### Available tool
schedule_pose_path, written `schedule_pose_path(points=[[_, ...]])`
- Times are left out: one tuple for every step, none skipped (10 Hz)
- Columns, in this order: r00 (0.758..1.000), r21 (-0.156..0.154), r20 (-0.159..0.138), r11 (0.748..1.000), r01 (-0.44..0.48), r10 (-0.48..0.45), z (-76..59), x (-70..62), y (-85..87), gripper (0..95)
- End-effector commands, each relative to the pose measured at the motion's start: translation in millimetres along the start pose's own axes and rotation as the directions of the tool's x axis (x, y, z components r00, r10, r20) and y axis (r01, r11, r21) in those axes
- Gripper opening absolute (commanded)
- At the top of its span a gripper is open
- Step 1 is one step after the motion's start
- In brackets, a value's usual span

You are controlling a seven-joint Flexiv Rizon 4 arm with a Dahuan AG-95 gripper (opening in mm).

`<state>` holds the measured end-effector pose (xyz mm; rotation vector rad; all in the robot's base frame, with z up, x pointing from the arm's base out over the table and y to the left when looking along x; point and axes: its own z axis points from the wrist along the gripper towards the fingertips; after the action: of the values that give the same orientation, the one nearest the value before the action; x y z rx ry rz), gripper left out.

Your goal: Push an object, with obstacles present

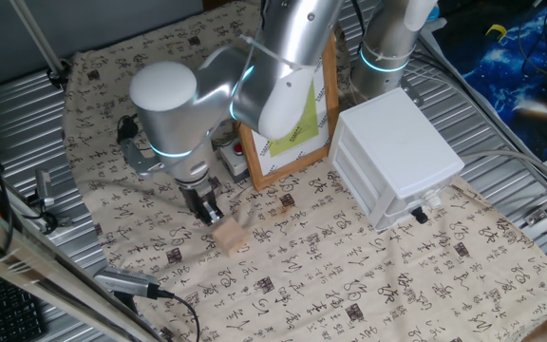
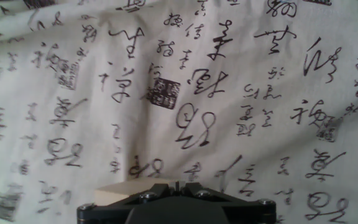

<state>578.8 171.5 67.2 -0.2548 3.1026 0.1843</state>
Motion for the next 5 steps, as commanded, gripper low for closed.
schedule_pose_path(points=[[1.000, 0.005, 0.000, 1.000, 0.005, -0.005, 0.4, -1.3, -0.2, 0.0], [1.000, 0.009, -0.001, 1.000, 0.007, -0.007, 1.7, -3.6, 1.3, 0.0], [1.000, 0.018, -0.003, 1.000, 0.011, -0.011, 2.9, -9.3, 3.6, 0.0], [1.000, 0.032, -0.006, 0.999, 0.015, -0.014, 3.6, -18.4, 6.5, 0.0], [1.000, 0.035, -0.006, 0.999, 0.014, -0.014, 2.2, -36.8, 8.1, 0.0]])
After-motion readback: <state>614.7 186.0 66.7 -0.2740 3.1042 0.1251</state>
